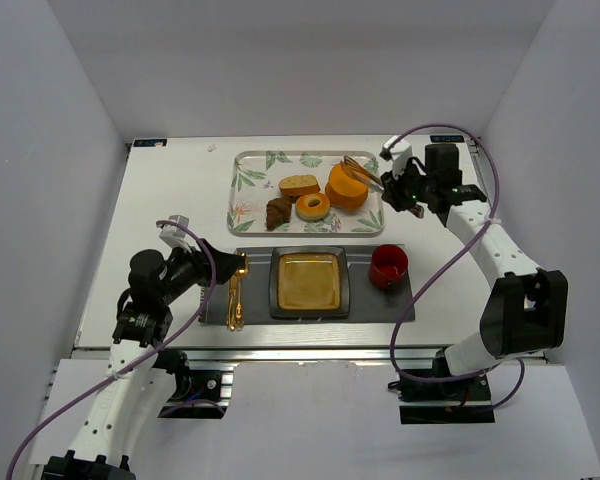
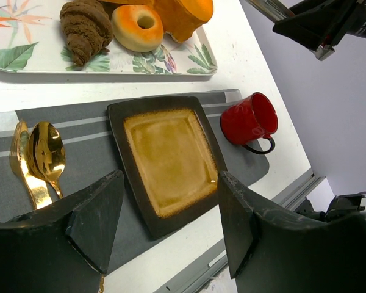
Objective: Place the bread
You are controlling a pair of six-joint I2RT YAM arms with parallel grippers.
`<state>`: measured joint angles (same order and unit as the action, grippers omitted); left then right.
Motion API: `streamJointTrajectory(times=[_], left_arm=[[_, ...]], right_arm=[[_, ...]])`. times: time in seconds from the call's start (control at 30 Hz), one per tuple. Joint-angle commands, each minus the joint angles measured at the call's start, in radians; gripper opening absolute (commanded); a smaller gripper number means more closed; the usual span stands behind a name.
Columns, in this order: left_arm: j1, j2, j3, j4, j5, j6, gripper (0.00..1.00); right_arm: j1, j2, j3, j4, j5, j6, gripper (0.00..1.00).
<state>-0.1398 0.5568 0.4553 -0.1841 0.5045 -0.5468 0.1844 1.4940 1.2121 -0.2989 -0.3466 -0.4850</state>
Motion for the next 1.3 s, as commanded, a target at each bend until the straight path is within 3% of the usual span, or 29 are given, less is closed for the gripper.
streamJointTrajectory(times=[0.0,0.33,0.9,1.27], left_arm=[[-0.004,-0.011,0.034,-0.014,-0.004,0.001,0.72],[-0.004,-0.024,0.026,-0.025,-0.011,0.002,0.72],[-0.004,-0.021,0.019,-0.009,-0.007,-0.002,0.72],[-0.004,-0.021,0.028,-0.012,-0.007,-0.001,0.72]], right_arm=[[0.049,-0.008,0.052,-0.002,0.029,-0.038,0.39],[0.159,-0.012,-0.011,0.026,0.185,-0.162,0.42],[0.201,-0.107,-0.161,0.069,0.302,-0.234,0.45],[0.237,-0.09,-0.187,0.133,0.383,-0.277,0.34]])
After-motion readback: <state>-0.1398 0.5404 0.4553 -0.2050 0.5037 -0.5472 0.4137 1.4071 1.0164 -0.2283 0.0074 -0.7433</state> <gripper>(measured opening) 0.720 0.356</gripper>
